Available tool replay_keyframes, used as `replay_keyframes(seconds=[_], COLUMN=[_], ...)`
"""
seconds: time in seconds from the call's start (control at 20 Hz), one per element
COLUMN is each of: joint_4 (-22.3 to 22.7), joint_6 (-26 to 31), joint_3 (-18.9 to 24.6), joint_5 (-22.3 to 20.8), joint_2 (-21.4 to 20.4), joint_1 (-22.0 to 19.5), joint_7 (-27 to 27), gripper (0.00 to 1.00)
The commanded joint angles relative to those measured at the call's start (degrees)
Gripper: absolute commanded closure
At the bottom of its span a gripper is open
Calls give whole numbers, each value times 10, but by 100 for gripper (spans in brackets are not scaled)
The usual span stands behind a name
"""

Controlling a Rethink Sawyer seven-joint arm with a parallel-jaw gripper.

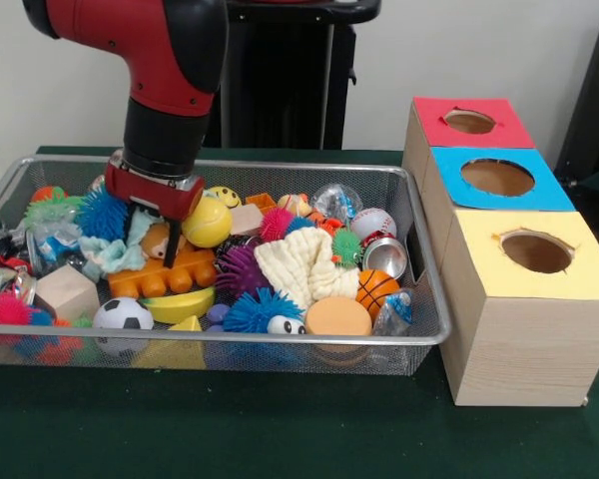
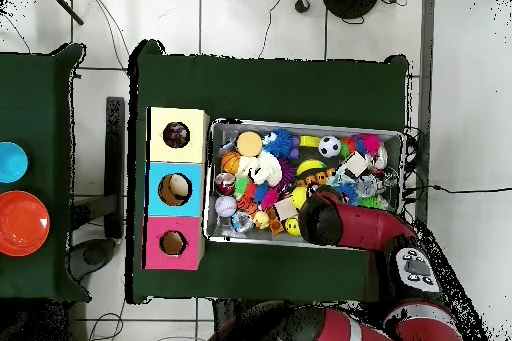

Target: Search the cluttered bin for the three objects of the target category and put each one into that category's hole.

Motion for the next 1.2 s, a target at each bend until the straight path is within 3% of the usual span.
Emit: replay_keyframes(seconds=[0.05, 0.65, 1.2], joint_4=[131, 201, 229], joint_6=[196, 246, 238], joint_3=[29, 81, 134], joint_5=[-5, 41, 92], joint_2=[44, 14, 17], joint_1=[-27, -63, -77], joint_7=[-6, -1, 20], gripper=[0, 0, 0])
